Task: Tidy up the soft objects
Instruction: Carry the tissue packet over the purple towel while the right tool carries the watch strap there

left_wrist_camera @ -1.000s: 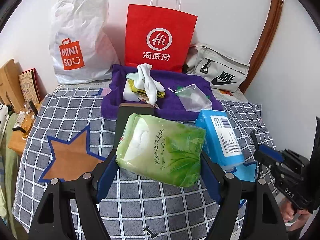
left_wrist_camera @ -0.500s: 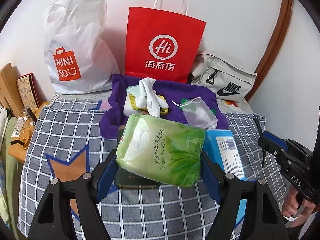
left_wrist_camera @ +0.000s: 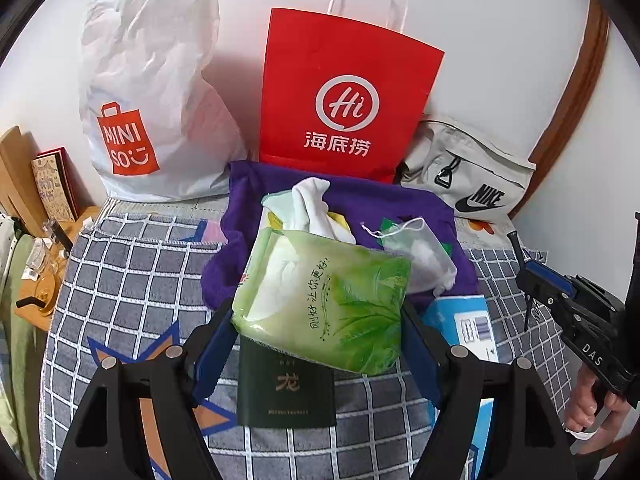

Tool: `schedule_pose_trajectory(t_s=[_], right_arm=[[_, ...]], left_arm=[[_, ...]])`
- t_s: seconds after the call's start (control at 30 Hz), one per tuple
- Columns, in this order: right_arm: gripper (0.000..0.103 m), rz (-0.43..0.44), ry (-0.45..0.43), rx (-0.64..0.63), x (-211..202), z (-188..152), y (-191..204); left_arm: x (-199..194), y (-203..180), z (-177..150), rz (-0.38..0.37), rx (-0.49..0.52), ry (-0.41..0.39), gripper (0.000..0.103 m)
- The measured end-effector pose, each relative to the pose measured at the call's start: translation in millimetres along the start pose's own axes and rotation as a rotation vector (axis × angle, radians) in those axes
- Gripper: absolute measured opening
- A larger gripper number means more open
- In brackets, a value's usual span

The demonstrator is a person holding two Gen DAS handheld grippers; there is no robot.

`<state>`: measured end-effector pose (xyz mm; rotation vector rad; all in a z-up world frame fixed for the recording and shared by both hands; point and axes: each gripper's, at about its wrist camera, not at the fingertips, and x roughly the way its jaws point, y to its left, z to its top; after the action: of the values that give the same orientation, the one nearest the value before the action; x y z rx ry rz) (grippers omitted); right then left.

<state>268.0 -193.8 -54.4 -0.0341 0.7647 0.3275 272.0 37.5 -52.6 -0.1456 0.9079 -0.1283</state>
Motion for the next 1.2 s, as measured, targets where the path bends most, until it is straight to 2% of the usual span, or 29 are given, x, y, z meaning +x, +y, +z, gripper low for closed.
schedule_pose_trajectory(t_s=[0.47,0.63,0.93,1.2], right_arm=[[0.021,0.004,0.012,0.012,42,28,-21],[0.021,0.006,0.014,0.011,57,39,-29],[0.021,0.017,0.057,0.028,94,40,-47],[0.021,0.008,0.149,0.036,129,26,-61]], left_arm=[[35,5,29,0.008,-0.015,0.028,0.076],[52,5,38,-0.072,-0.04,0.056,0.076],[88,-17,53,-0.083,0.007,0.089,0.076],[124,-20,62,-0.024,0.048,0.117,0.076]])
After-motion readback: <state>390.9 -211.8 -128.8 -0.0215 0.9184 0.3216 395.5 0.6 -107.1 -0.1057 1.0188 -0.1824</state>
